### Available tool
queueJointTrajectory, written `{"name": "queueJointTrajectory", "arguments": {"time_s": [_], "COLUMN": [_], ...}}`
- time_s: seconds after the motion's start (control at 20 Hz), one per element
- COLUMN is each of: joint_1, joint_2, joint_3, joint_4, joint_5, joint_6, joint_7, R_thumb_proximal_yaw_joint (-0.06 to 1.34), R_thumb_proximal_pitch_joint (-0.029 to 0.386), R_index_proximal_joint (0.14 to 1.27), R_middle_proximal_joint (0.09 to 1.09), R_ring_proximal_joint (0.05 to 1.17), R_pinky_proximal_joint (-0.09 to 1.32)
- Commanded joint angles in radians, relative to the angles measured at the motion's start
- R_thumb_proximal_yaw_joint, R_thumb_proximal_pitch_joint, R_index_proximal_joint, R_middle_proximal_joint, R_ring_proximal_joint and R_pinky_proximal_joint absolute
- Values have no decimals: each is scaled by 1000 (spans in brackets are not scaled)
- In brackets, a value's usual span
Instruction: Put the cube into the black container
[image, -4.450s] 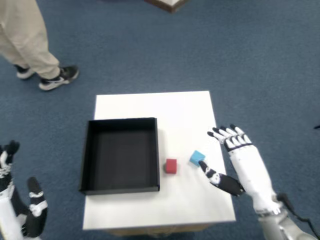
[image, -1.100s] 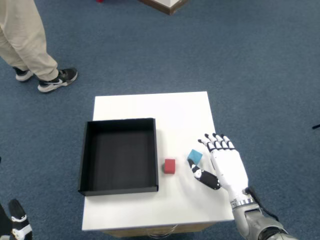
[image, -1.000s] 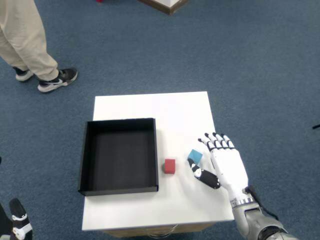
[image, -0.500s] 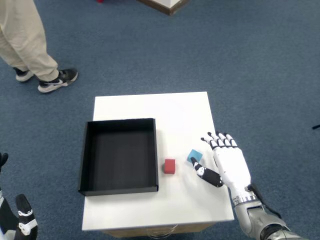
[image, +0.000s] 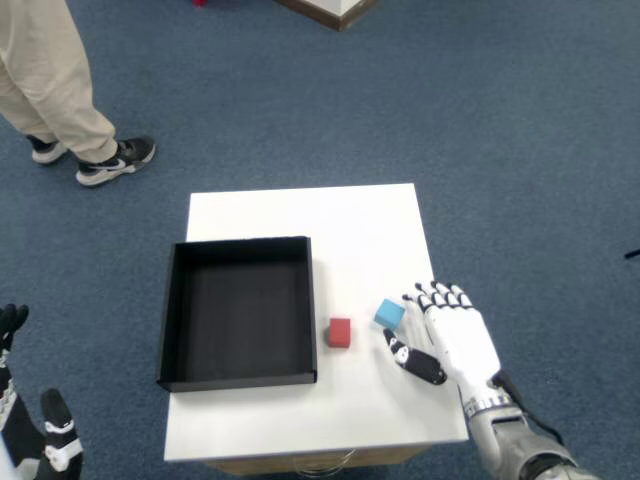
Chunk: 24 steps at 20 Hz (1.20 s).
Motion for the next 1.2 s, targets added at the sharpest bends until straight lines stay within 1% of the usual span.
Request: {"name": "queueJointTrajectory", "arguments": {"time_s": [0.05, 0.45, 0.65, 0.95, 1.2], "joint_1": [-35, -61, -72, -68, -60], "joint_2": [-6, 14, 33, 44, 41], "joint_3": [-15, -24, -21, -19, -16], "joint_4": [-26, -40, -43, -46, -51], "joint_5": [24, 26, 18, 10, -3], "joint_6": [38, 81, 104, 121, 120], "joint_7": [20, 78, 108, 117, 107], "R_thumb_proximal_yaw_joint": [447, 473, 457, 423, 415], "R_thumb_proximal_pitch_joint": [129, 141, 146, 155, 161], "R_index_proximal_joint": [375, 352, 350, 357, 399], "R_middle_proximal_joint": [188, 177, 176, 172, 182], "R_ring_proximal_joint": [159, 152, 151, 146, 151], "R_pinky_proximal_joint": [-14, -17, -20, -26, -30]}}
